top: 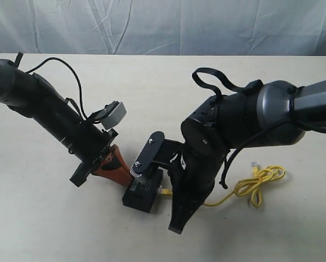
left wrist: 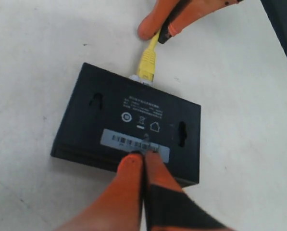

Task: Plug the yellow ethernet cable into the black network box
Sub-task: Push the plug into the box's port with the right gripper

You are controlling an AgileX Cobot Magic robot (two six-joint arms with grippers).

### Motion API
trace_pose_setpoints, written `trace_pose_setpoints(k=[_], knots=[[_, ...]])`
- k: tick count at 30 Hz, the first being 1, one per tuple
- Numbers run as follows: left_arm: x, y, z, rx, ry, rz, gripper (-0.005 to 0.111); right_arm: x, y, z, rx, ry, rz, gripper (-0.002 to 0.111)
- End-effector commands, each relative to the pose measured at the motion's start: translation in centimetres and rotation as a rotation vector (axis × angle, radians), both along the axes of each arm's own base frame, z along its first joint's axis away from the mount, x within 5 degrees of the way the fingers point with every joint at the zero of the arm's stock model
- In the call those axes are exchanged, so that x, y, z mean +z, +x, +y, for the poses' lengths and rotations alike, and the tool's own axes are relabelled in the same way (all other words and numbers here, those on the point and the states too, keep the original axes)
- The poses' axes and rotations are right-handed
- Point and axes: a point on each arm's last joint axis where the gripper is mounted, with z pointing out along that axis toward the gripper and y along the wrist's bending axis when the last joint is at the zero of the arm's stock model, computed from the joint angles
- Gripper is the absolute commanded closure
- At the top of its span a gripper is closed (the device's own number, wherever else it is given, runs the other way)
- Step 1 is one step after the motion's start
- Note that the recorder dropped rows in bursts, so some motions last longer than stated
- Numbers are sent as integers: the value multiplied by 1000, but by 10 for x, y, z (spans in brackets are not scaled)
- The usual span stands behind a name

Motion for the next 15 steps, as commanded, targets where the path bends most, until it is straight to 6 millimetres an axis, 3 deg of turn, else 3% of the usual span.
trace_pose_setpoints(k=[1, 15], knots=[[1, 0, -2, 9, -9, 8, 107, 3, -3, 4, -79, 59, 35, 109], [1, 0, -2, 10, -10, 8, 107, 4, 2, 11, -79, 137, -20, 109]])
